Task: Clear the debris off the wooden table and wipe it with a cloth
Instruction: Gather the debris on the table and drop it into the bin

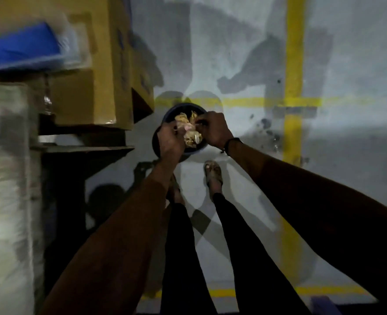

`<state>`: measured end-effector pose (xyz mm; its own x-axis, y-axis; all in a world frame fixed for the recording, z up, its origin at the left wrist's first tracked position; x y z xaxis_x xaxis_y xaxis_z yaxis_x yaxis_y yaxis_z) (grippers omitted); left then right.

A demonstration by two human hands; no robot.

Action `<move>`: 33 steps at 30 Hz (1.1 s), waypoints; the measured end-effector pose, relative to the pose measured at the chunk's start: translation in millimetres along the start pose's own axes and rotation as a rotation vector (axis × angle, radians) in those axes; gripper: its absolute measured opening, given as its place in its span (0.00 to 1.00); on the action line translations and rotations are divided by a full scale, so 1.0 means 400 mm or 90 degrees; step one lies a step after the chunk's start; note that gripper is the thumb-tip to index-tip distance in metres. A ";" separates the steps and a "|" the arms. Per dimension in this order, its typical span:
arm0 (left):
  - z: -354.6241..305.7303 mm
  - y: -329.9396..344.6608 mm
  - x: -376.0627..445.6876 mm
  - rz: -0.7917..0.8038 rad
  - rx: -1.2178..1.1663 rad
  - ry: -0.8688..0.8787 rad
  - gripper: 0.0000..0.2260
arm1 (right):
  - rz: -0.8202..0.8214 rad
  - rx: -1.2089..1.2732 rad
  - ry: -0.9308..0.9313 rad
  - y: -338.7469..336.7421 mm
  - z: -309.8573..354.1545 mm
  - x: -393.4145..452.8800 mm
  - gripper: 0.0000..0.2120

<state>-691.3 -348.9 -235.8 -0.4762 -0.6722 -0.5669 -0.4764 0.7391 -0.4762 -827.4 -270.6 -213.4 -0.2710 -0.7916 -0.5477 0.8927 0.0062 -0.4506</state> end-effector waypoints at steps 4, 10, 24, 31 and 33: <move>0.138 0.110 0.154 0.031 0.026 -0.014 0.13 | -0.039 0.029 0.051 0.120 -0.185 0.151 0.08; 0.374 0.257 0.327 0.087 -0.043 -0.084 0.22 | 0.020 0.030 0.133 0.284 -0.416 0.307 0.22; 0.318 0.116 0.141 0.041 -0.266 -0.078 0.14 | -0.047 0.008 0.109 0.220 -0.281 0.102 0.20; 0.089 -0.111 -0.155 -0.055 -0.311 -0.019 0.13 | -0.079 0.068 0.008 0.106 0.041 -0.123 0.15; 0.036 -0.170 -0.228 -0.067 -0.317 0.008 0.13 | -0.072 0.081 -0.025 0.073 0.126 -0.184 0.15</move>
<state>-605.0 -337.3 -161.5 -0.4136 -0.7447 -0.5238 -0.8156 0.5588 -0.1503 -763.2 -242.8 -150.6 -0.3603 -0.8059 -0.4699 0.8963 -0.1596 -0.4137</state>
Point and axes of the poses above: each hand's wrist, its own x-axis towards the middle knuckle, its own y-axis out of the palm, z = x × y, the point moved 1 cm from there along x, towards the middle knuckle, and after that the axes turned 10 degrees about z, right-handed, at the moved point
